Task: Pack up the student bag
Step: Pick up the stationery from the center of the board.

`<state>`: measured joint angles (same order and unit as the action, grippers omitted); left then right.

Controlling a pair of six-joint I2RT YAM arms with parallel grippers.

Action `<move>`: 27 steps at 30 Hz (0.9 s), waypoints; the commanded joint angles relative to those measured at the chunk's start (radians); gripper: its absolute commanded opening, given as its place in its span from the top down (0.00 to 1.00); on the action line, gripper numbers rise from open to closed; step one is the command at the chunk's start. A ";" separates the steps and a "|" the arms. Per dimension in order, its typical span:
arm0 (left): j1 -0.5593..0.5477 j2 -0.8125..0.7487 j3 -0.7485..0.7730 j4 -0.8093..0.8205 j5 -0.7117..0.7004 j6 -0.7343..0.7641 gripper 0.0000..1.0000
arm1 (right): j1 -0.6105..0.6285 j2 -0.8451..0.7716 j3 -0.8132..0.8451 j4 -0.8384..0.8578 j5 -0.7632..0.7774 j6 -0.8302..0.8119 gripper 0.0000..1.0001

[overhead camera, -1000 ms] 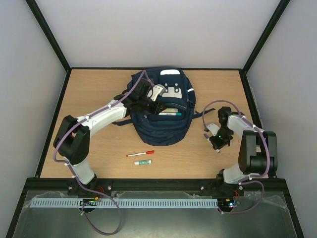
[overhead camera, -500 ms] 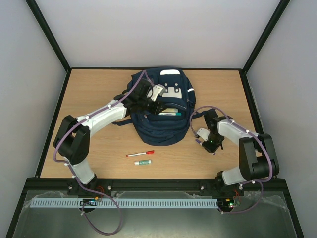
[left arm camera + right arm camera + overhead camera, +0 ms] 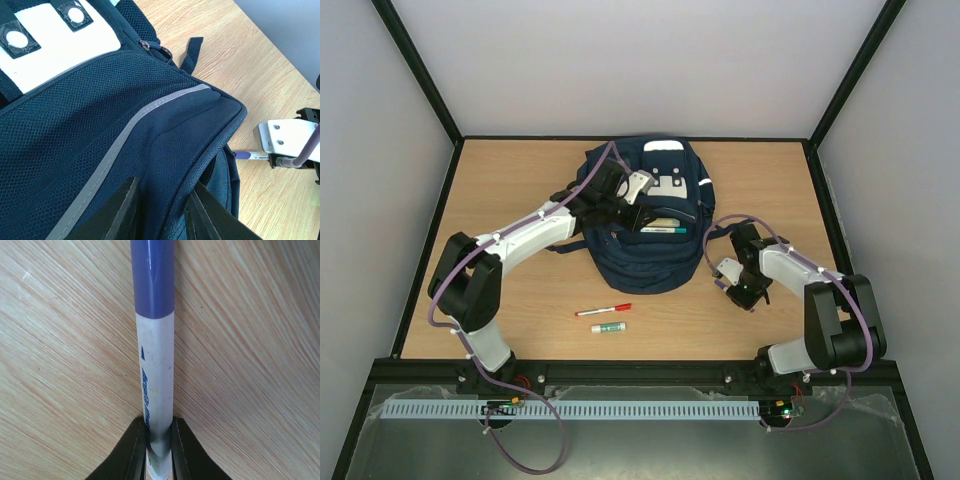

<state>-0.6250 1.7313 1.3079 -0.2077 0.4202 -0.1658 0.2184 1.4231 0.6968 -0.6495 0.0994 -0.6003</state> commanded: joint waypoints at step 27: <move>-0.008 -0.003 0.053 0.004 0.018 -0.001 0.73 | 0.372 -0.188 0.341 -0.157 0.133 -0.233 0.99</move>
<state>-0.6254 1.7317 1.3159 -0.2203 0.4232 -0.1654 0.5179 1.2339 0.9878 -0.7765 0.1490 -0.7818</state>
